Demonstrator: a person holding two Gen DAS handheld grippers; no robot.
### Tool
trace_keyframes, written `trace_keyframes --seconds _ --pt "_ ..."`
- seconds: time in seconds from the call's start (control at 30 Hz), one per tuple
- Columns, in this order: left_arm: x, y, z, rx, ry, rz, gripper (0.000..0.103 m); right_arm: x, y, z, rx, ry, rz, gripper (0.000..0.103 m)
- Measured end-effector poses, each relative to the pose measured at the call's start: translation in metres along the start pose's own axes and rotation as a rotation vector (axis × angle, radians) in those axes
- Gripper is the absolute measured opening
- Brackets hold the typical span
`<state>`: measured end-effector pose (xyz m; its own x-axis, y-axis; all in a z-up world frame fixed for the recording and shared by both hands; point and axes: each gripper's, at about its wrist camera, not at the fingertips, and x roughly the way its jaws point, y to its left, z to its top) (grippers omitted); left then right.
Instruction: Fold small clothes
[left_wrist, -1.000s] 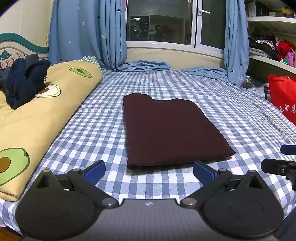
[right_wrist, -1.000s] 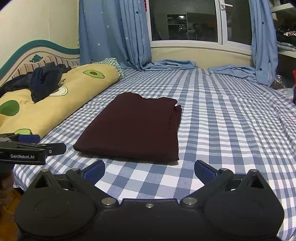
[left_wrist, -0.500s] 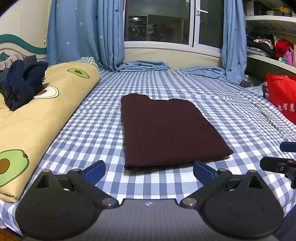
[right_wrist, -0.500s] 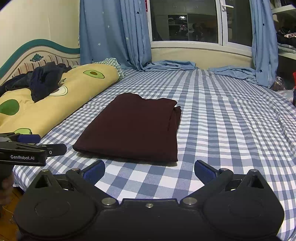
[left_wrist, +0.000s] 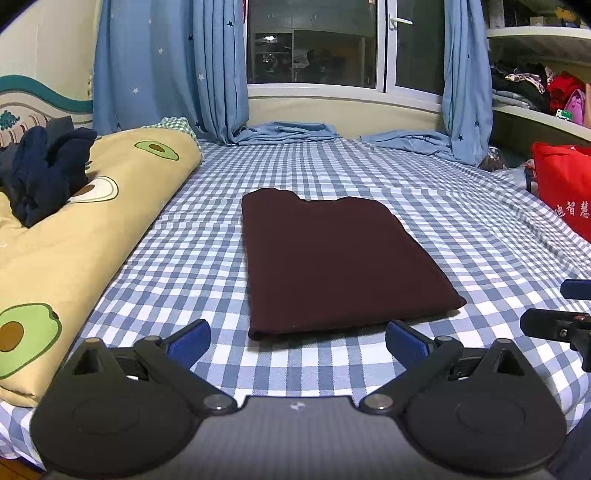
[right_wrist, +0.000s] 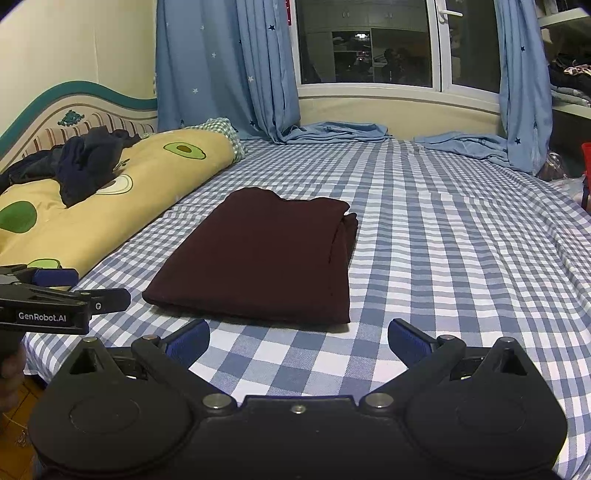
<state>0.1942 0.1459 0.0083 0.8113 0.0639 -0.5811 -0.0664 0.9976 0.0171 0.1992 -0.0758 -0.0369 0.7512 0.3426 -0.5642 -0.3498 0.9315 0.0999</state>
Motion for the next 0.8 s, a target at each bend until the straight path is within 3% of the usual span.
trace_keyframes --seconds 0.8 --pt "-0.0014 -0.0019 0.0008 0.008 -0.001 -0.007 0.102 -0.0005 0.0005 0.0008 -0.003 -0.006 0.004 0.102"
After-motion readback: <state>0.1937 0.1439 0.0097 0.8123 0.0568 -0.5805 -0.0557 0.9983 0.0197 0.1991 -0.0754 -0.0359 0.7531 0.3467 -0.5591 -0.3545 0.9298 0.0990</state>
